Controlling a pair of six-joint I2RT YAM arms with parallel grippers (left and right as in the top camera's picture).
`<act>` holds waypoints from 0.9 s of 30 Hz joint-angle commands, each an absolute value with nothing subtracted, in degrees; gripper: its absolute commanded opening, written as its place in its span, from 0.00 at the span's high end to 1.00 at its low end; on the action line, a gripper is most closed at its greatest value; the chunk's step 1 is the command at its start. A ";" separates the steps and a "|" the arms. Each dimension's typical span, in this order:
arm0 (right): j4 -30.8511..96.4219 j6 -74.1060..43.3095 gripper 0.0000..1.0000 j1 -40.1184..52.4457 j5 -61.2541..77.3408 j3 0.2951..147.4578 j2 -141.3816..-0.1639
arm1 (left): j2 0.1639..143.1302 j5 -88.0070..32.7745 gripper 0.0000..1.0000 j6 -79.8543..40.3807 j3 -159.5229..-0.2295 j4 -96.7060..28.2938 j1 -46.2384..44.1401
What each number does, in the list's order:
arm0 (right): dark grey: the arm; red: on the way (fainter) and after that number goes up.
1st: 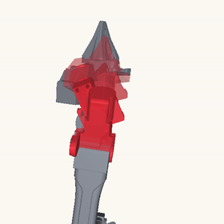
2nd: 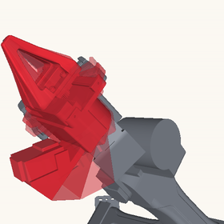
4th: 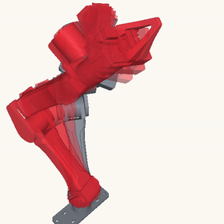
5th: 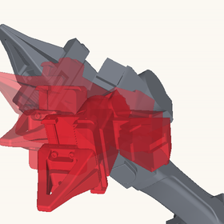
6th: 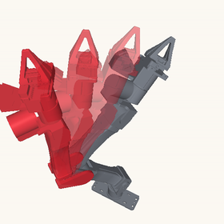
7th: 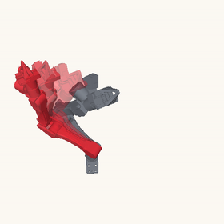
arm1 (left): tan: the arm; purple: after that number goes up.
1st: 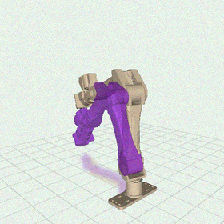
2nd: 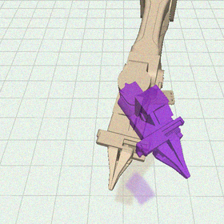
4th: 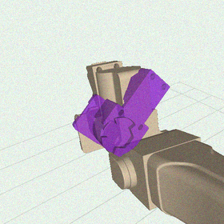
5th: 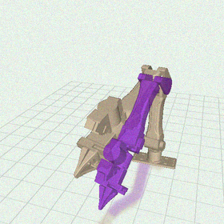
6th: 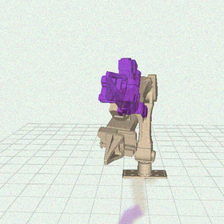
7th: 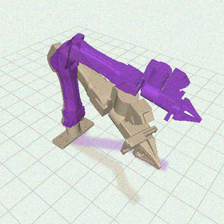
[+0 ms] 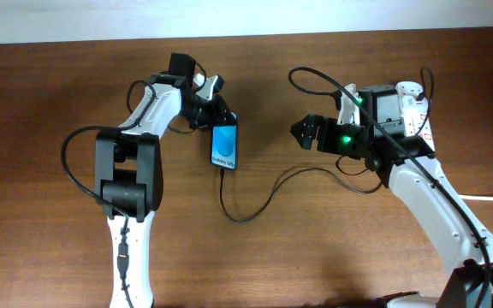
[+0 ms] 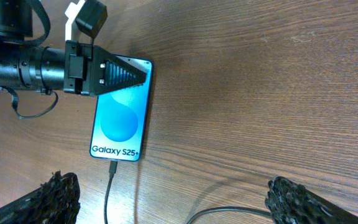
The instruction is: Plug charger to phone and switch on socket
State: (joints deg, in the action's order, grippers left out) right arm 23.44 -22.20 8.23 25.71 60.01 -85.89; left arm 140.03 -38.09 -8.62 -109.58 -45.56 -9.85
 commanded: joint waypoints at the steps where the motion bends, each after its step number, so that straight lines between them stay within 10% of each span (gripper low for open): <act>1: 23.40 -21.43 0.02 7.86 25.02 61.04 -85.45 | 139.83 -32.93 0.64 -7.18 -109.54 -45.56 -9.76; 8: 23.68 -21.41 0.02 7.86 24.99 61.04 -85.45 | 139.83 -27.90 0.37 -7.18 -109.56 -46.94 -9.69; 27: 27.99 -21.37 0.08 4.95 24.99 63.20 -82.91 | 127.35 -3.20 0.44 -5.67 -122.87 -62.70 -8.93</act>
